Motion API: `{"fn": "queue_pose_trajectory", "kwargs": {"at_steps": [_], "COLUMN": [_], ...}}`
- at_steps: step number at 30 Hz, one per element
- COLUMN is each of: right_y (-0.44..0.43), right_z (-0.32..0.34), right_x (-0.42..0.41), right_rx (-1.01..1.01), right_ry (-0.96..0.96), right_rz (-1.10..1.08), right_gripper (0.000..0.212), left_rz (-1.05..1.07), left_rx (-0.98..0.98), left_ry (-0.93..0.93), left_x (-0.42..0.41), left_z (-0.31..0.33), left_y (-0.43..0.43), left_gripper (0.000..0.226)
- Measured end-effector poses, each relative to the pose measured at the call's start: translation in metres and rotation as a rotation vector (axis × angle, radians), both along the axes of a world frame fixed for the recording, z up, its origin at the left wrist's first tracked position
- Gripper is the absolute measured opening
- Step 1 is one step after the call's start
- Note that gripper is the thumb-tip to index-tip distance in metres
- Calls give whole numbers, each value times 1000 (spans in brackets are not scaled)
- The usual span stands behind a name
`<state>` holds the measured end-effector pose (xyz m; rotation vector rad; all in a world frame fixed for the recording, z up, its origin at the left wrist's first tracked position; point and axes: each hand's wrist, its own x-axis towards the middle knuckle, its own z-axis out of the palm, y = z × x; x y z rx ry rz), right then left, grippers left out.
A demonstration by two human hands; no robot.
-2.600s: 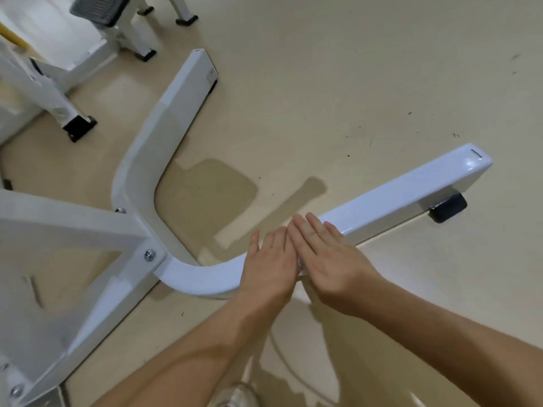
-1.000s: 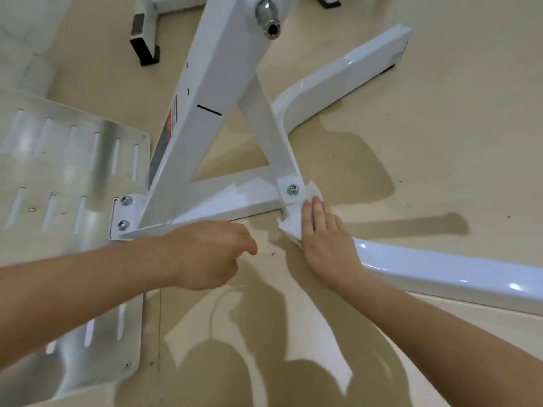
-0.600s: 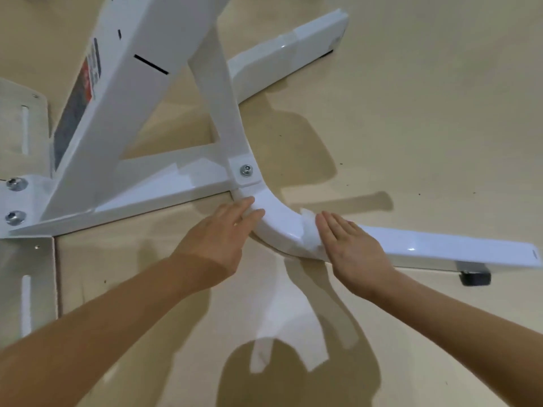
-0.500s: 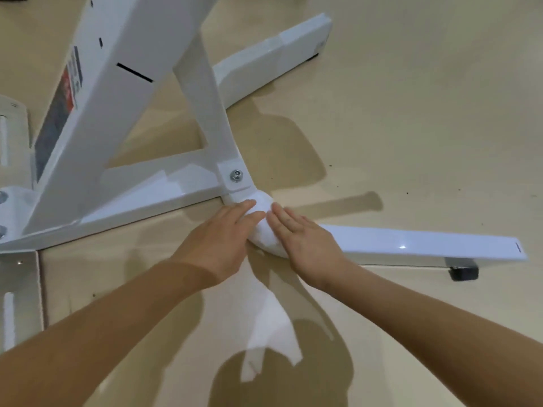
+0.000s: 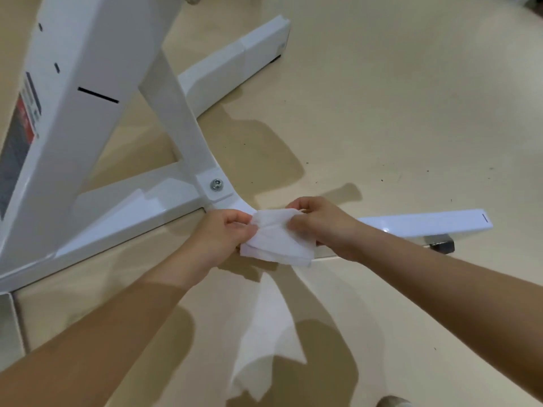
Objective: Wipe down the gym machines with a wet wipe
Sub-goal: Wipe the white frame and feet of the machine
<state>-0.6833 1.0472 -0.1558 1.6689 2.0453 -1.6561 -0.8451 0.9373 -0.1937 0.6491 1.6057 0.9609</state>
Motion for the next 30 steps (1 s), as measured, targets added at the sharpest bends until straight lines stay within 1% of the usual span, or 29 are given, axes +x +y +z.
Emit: {"fn": "queue_pose_trajectory", "kwargs": {"at_steps": [1,3,4,5,7,9,10,13,16,18,19,20,21,23,25,26,28,30], "right_y": [-1,-4,-9,-18,-39,-50,-48,-36,-23,4,19,30,37,36,24,17,6,13], "right_z": [-5,-14,-21,-29,-54,-79,-86,-88,-84,-77,-74,-69,-66,-69,-79,-84,-87,-85], "right_x": [-4,-10,-13,-18,-27,-34,-35,-12,57,114,138,155,164,157,126,107,77,82], "right_rx": [190,595,722,791,903,958,1001,1084,1067,1015,963,899,852,871,972,1011,992,959], "right_ry": [-86,-280,-298,-280,-280,-349,-365,-351,-427,-548,-618,-666,-686,-645,-516,-427,-284,-237], "right_rz": [57,237,320,406,610,719,736,751,769,711,652,601,564,545,605,639,686,663], "right_gripper": [28,45,52,55,60,61,59,56,56,57,60,69,79,89,89,87,83,81], "left_rz": [43,130,151,160,178,189,186,92,-113,-316,-459,-621,-775,-959,-1044,-1092,-1205,-1336], "left_rx": [-14,-24,-17,2,42,42,49,89,121,195,241,269,256,143,27,-36,-120,-188], "left_ry": [54,177,234,271,249,234,271,448,637,794,871,938,995,1103,1200,1232,1284,1332], "left_x": [-1,-6,-10,-11,-10,-7,-7,-4,7,16,19,22,26,35,46,51,61,74], "left_z": [-3,-10,-12,-12,-8,-8,-8,-8,-2,2,4,5,7,16,25,30,36,42], "left_y": [-1,-6,-10,-15,-24,-34,-38,-42,-34,-22,-16,-9,-2,14,29,35,42,47], "left_gripper": [13,22,25,26,26,31,33,36,37,38,40,42,40,22,12,12,18,33]}}
